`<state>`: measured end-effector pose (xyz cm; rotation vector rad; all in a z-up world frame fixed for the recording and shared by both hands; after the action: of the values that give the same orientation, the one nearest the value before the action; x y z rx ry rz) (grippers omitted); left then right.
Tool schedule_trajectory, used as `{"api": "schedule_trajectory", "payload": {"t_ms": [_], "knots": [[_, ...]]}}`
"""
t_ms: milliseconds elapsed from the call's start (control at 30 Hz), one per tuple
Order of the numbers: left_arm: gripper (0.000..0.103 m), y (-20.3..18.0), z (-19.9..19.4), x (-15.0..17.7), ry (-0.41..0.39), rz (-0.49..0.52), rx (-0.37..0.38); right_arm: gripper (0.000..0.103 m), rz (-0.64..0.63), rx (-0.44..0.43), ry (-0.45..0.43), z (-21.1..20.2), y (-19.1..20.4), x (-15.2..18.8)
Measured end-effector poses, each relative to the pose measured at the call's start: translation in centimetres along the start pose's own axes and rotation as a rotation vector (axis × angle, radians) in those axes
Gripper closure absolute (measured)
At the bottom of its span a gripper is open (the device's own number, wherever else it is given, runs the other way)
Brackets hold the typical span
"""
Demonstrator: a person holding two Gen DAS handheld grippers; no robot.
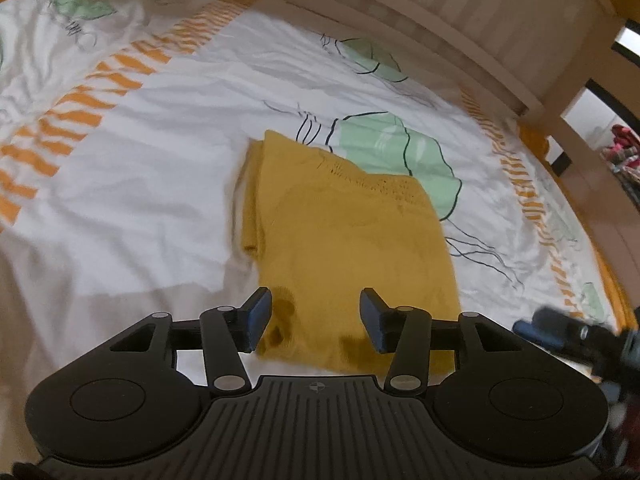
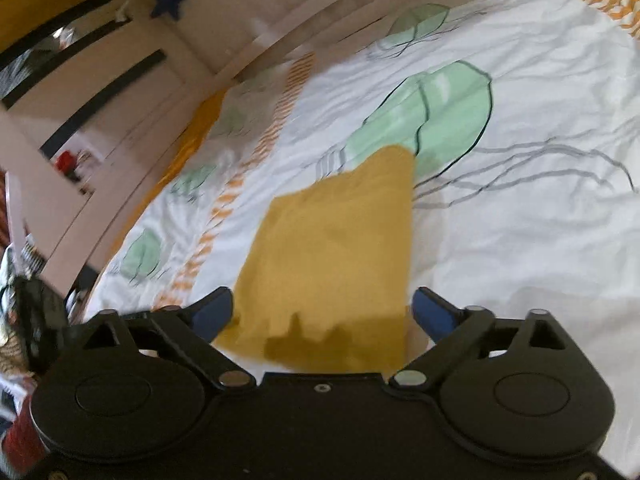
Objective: Fold small clothes
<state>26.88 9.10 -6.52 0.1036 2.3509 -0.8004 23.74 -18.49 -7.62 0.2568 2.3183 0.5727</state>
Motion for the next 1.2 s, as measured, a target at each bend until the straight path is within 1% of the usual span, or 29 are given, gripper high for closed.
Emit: {"api": "schedule_trajectory", "payload": {"t_ms": [100, 267, 333, 467, 533, 633, 767, 933, 1000, 1067, 1167, 1200], "knots": [[0.039, 0.4, 1.6, 0.2, 0.026, 0.011, 0.001, 0.000, -0.001, 0.008, -0.004, 1.5, -0.7, -1.3], [0.031, 1.8, 3.6, 1.5, 0.077, 0.013, 0.007, 0.000, -0.010, 0.013, 0.000, 4.7, -1.0, -3.0], [0.020, 2.5, 4.0, 2.1, 0.091, -0.013, 0.006, 0.000, -0.007, 0.008, 0.010, 6.0, -1.2, -3.5], [0.011, 2.7, 4.1, 2.2, 0.080, -0.032, 0.015, 0.000, -0.014, 0.013, 0.042, 9.1, -1.5, -4.0], [0.001, 2.6, 4.6, 2.1, 0.094, -0.056, 0.030, 0.000, -0.015, 0.003, 0.070, 10.5, -1.6, -4.0], [0.001, 2.7, 5.5, 1.5, 0.109, -0.083, 0.055, 0.000, -0.006, -0.026, 0.102, 12.2, -1.6, -3.9], [0.001, 3.0, 6.6, 0.7, 0.110, -0.119, 0.092, 0.000, 0.002, -0.088, 0.099, 13.3, -1.2, -4.5], [0.001, 2.8, 8.1, -0.4, 0.106, -0.109, 0.120, 0.000, 0.025, -0.123, 0.113, 14.7, -1.0, -5.5], [0.001, 2.6, 8.2, -0.4, 0.110, -0.104, 0.119, 0.000, 0.034, -0.130, 0.121, 14.9, -1.1, -5.7], [0.001, 2.5, 8.0, -0.4, 0.122, -0.106, 0.139, 0.000, 0.038, -0.142, 0.127, 14.9, -1.2, -5.7], [0.003, 2.3, 7.6, 0.1, 0.141, -0.173, 0.209, 0.000, 0.022, -0.169, 0.135, 14.5, -1.5, -5.5], [0.006, 2.4, 7.4, 0.3, 0.143, -0.204, 0.222, 0.000, 0.015, -0.175, 0.135, 14.3, -1.6, -5.5]]}}
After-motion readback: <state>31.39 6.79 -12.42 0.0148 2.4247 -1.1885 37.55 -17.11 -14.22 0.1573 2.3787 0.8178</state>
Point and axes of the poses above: each gripper's, at about its wrist camera, not at the fingertips, and z roughly the way its jaws point, y to its left, x to its underside, the point moved 4 cm from there along z, roughly the way its jaws point, and after that the axes turned 13 degrees about x, right-handed, at the moved point
